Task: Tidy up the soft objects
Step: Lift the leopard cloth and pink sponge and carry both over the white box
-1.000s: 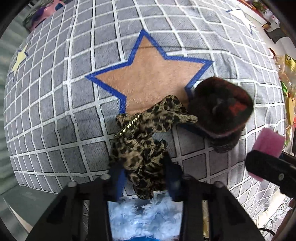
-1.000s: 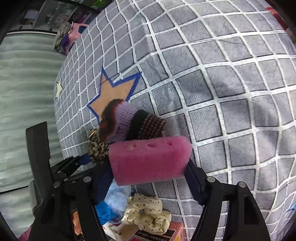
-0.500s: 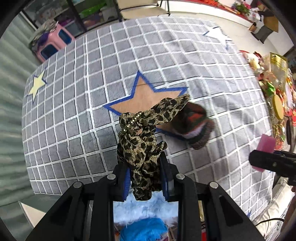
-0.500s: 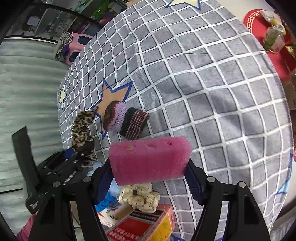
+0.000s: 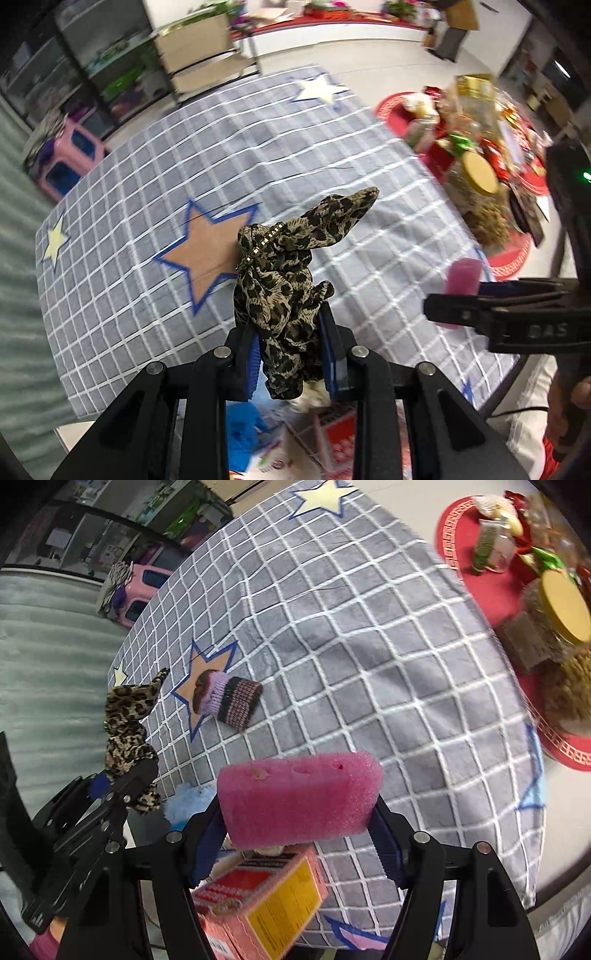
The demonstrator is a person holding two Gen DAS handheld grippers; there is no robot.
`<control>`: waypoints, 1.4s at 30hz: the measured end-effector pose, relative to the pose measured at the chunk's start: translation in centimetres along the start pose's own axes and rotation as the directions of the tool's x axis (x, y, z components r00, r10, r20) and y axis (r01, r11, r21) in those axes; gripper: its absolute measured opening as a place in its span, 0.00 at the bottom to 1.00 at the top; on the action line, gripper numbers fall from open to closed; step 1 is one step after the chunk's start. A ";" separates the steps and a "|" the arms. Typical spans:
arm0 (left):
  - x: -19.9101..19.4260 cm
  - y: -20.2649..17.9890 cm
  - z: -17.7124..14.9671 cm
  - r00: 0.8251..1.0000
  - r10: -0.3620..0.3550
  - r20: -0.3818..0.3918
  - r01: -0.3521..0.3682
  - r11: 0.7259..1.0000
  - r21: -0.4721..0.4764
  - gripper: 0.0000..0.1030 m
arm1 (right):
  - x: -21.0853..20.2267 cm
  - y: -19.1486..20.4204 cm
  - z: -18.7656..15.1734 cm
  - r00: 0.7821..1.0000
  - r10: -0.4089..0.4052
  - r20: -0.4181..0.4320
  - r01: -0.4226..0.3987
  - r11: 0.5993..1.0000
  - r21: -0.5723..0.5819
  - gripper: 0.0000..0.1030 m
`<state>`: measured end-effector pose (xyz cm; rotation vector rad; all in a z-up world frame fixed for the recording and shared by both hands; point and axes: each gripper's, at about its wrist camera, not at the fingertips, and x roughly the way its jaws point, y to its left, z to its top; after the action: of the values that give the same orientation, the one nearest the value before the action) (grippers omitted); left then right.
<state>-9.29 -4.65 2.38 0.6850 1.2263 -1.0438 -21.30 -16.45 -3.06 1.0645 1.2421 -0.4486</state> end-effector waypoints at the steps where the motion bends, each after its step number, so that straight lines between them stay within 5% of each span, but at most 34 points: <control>1: -0.2 -0.5 -0.1 1.000 -0.011 0.005 0.011 1.000 0.015 0.29 | -0.5 -0.3 -0.5 1.000 -0.009 0.010 0.009 1.000 0.005 0.70; 11: -4.5 -6.5 -3.5 0.992 -0.118 0.044 0.108 0.975 0.196 0.29 | -4.3 -2.9 -5.5 0.993 -0.086 0.077 0.082 0.995 0.050 0.70; 24: -9.4 -9.7 -12.3 0.976 -0.214 0.035 0.179 0.885 0.430 0.29 | -5.9 -4.3 -12.7 0.983 -0.158 0.094 0.145 0.980 0.134 0.70; 42: -12.1 0.0 -21.8 0.985 -0.143 0.097 0.114 0.960 0.256 0.29 | -3.0 3.5 -22.7 0.983 -0.181 0.031 0.182 0.983 -0.014 0.70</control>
<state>-18.31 17.68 8.79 0.7342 1.0599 -1.3438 -31.76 3.56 2.17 0.9311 1.3198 -0.5904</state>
